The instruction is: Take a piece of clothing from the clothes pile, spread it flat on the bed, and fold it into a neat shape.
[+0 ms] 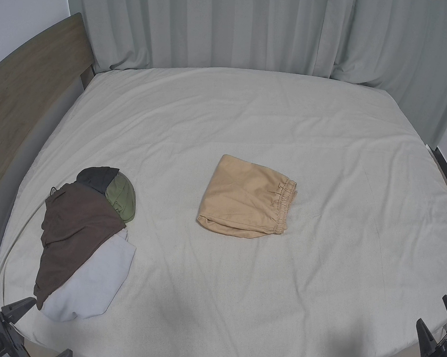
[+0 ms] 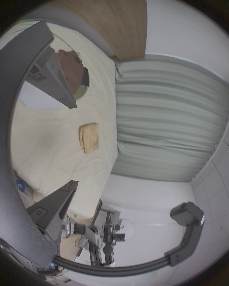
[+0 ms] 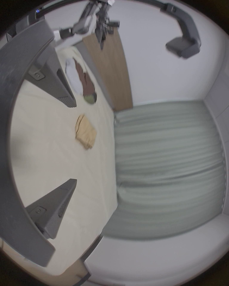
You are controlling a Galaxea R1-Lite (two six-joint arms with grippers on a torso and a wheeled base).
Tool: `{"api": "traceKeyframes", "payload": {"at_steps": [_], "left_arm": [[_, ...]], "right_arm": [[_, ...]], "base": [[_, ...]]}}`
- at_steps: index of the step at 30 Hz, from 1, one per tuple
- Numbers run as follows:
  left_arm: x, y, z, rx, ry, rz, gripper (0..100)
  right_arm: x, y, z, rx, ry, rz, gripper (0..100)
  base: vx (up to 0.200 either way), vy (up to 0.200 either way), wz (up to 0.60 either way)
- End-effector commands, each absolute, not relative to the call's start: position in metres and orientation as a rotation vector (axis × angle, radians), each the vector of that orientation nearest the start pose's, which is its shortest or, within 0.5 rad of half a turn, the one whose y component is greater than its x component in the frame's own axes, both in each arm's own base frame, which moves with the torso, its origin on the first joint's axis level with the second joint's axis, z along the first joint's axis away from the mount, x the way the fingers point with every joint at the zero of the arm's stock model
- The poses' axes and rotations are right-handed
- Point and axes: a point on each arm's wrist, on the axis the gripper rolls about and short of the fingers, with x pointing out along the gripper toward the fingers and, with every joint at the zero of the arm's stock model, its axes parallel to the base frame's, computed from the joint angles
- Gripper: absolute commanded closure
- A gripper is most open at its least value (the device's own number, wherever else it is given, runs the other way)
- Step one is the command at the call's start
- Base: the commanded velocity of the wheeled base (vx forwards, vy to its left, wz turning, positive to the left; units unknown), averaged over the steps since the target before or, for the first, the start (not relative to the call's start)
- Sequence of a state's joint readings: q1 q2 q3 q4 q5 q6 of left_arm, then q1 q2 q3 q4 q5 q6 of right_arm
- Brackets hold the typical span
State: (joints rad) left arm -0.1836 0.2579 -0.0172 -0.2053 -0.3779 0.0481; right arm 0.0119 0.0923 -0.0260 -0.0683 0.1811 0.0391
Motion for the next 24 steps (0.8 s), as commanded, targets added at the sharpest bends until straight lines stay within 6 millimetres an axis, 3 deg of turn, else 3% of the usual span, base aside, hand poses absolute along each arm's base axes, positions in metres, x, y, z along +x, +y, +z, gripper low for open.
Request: {"api": "traceKeyframes", "payload": {"at_steps": [1, 9, 13, 24], "left_arm": [[-0.017, -0.005, 0.085, 0.031, 0.006, -0.367, 0], [-0.020, -0.005, 0.084, 0.037, -0.034, -0.190, 0], [-0.020, 0.000, 0.075, 0.029, 0.057, 0.031, 0], [-0.023, 0.000, 0.075, 0.012, 0.000, 0.009, 0]], "right_arm": [[-0.023, 0.001, 0.080, 0.048, -0.045, 0.043, 0], [-0.023, -0.001, 0.078, 0.043, -0.024, -0.052, 0], [-0.023, -0.001, 0.076, 0.012, -0.005, -0.020, 0], [-0.023, 0.001, 0.076, -0.014, -0.002, 0.032, 0]], "base": [[0.000, 0.000, 0.00], [0.000, 0.000, 0.00], [0.000, 0.000, 0.00], [0.000, 0.000, 0.00]]}}
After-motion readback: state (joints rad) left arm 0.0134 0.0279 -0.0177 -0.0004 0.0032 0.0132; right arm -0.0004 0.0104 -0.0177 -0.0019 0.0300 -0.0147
